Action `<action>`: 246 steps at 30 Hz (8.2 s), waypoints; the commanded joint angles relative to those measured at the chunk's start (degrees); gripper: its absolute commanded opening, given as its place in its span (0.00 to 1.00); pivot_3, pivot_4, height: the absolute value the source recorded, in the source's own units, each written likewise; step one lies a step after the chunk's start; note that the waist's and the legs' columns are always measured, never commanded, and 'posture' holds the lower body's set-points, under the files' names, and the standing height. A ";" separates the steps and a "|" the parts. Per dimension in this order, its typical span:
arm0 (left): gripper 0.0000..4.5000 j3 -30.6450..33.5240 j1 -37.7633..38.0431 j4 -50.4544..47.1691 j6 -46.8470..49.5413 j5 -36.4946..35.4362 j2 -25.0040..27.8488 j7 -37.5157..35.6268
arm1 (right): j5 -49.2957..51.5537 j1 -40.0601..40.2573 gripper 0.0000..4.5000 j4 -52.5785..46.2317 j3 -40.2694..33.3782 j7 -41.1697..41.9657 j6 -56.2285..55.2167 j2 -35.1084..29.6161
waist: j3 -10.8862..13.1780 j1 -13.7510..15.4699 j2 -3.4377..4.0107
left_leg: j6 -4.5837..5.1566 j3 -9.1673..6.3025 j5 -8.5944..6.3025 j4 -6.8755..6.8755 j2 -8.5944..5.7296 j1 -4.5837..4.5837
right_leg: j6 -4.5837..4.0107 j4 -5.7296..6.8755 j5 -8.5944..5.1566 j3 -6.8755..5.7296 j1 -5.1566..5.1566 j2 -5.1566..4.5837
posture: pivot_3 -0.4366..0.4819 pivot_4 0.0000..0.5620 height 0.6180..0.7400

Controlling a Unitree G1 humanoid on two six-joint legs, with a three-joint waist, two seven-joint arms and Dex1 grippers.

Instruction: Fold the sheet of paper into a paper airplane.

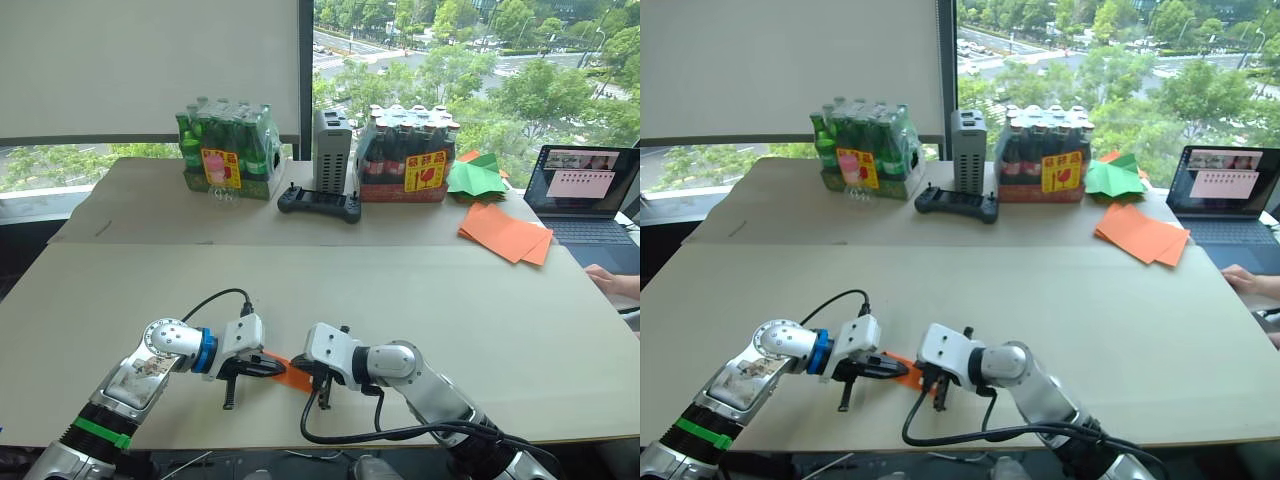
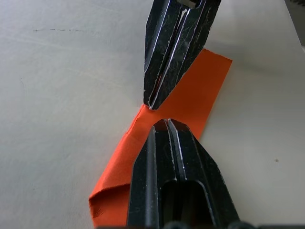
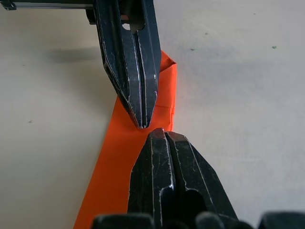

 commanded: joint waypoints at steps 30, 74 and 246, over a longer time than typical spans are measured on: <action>0.00 -1.53 -0.55 1.57 0.83 1.58 -0.01 0.87 | -4.69 11.20 0.01 -7.04 -0.49 -0.45 4.29 -10.61 | -0.04 1.26 0.06 | 0.01 0.03 -0.01 -0.01 -0.08 0.05 | 0.23 -0.13 -0.14 0.00 0.13 -0.11 | 0.48 0.27 0.94; 0.00 -6.00 -2.39 6.98 -1.75 5.53 -6.58 2.78 | -2.25 9.01 0.01 -14.96 -3.53 -2.74 6.80 -6.43 | -0.32 1.67 0.08 | 0.02 0.04 -0.02 0.03 -0.18 0.15 | 0.61 -0.10 -0.37 0.00 0.24 -0.23 | 0.48 0.27 0.94; 0.99 27.37 12.54 -15.32 28.71 -25.91 8.01 7.03 | 26.56 14.22 1.00 -32.75 -9.65 1.04 21.24 -12.54 | 0.25 -0.21 0.07 | -0.24 -0.22 0.15 -0.43 0.02 -0.52 | 0.22 -0.01 -0.34 -0.55 -0.70 -0.24 | 0.48 0.27 0.94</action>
